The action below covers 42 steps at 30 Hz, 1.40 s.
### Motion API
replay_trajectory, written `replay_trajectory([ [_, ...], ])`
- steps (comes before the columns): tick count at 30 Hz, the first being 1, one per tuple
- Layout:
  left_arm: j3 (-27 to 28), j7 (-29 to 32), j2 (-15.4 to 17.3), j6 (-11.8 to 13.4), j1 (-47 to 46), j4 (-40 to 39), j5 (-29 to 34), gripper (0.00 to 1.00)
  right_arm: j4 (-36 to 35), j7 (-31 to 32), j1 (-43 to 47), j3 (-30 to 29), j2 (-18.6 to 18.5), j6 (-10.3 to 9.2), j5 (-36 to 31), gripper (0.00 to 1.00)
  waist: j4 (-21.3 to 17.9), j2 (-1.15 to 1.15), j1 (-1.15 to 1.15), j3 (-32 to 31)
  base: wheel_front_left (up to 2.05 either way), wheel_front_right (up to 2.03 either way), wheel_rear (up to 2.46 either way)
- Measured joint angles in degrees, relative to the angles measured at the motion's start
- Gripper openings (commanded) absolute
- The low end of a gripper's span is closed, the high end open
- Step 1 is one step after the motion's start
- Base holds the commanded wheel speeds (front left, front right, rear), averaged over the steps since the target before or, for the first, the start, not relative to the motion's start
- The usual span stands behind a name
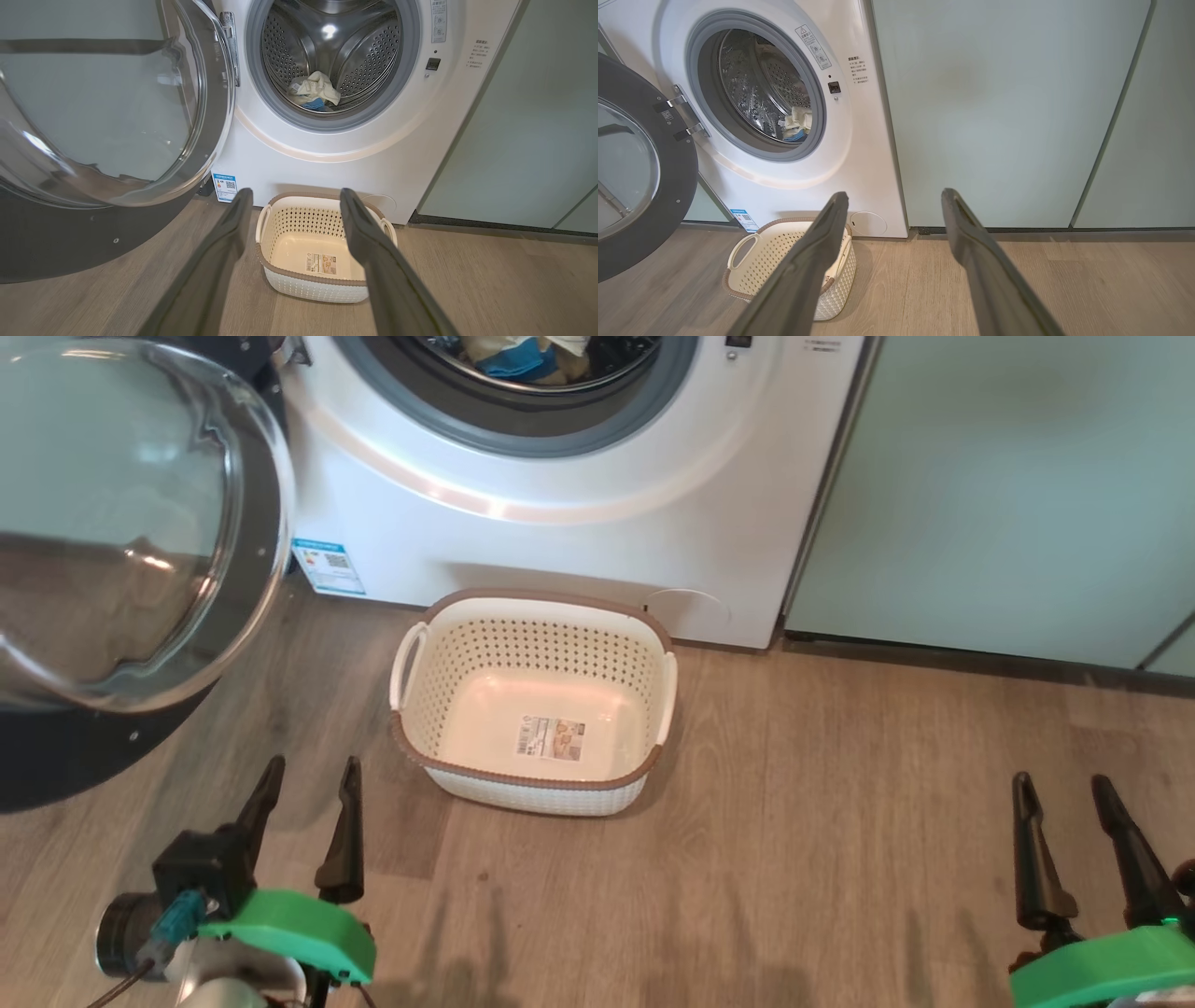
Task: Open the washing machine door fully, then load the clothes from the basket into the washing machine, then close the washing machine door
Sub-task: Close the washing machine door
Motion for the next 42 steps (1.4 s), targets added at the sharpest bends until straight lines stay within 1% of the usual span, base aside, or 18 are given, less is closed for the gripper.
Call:
replay_trajectory([
  [4, -0.1, 0.0, -0.09, 0.03, -0.06, 0.22, 0.09, 1.0, -0.04, 0.03, 0.02, -0.35, 0.0, 0.0, -0.21, 1.0, 1.75, 0.0, 0.0, 0.0, 0.0, 0.0, 0.0],
  [8, 0.04, 0.0, -0.3, 0.34, -0.07, 0.25, 0.08, 1.0, -0.35, 0.44, 0.06, -0.56, 0.01, 0.0, -0.49, 1.0, 4.41, 0.0, 0.0, -0.02, 0.0, 0.0, 0.0],
  [14, -0.01, 0.01, -0.56, 0.37, 0.03, 0.38, 0.07, 1.0, -0.38, 0.98, 0.26, -0.51, 0.07, 0.0, -1.01, 1.0, 9.74, 0.0, 0.0, -0.71, 0.0, 0.0, 0.0],
  [15, -0.01, 0.01, -0.56, 0.37, 0.03, 0.38, 0.07, 1.0, -0.38, 0.98, 0.26, -0.51, 0.07, 0.0, -1.01, 1.0, 9.74, 0.0, 0.0, -0.71, 0.0, 0.0, 0.0],
  [24, 0.52, 0.01, -0.66, 0.43, 1.75, 0.46, -0.12, 1.0, -0.31, 1.52, 1.42, 0.26, 0.11, 0.0, -1.0, 1.0, 18.38, 0.0, 0.0, -2.67, 0.0, 0.0, 0.0],
  [29, 0.71, 0.01, -0.56, 0.89, 2.69, 0.37, -0.59, 1.0, -0.31, 1.53, 1.4, 0.93, 0.11, 0.0, -0.99, 1.0, 21.83, 0.0, 0.0, -3.37, 0.0, 0.0, 0.0],
  [34, 0.87, 0.01, -0.56, 0.92, 2.69, 0.3, -0.68, 1.0, -0.29, 1.92, 1.39, 1.29, 0.11, 0.0, -1.0, 1.0, 23.72, 0.0, 0.0, -3.41, 0.0, 0.0, 0.0],
  [42, 0.94, 0.01, -0.6, 0.92, 2.7, 0.3, -0.68, 1.0, 0.04, 1.92, 1.35, 1.66, 0.11, 0.0, -0.99, 1.0, 23.73, 0.0, 0.0, -3.55, 0.0, 0.0, 0.0],
])
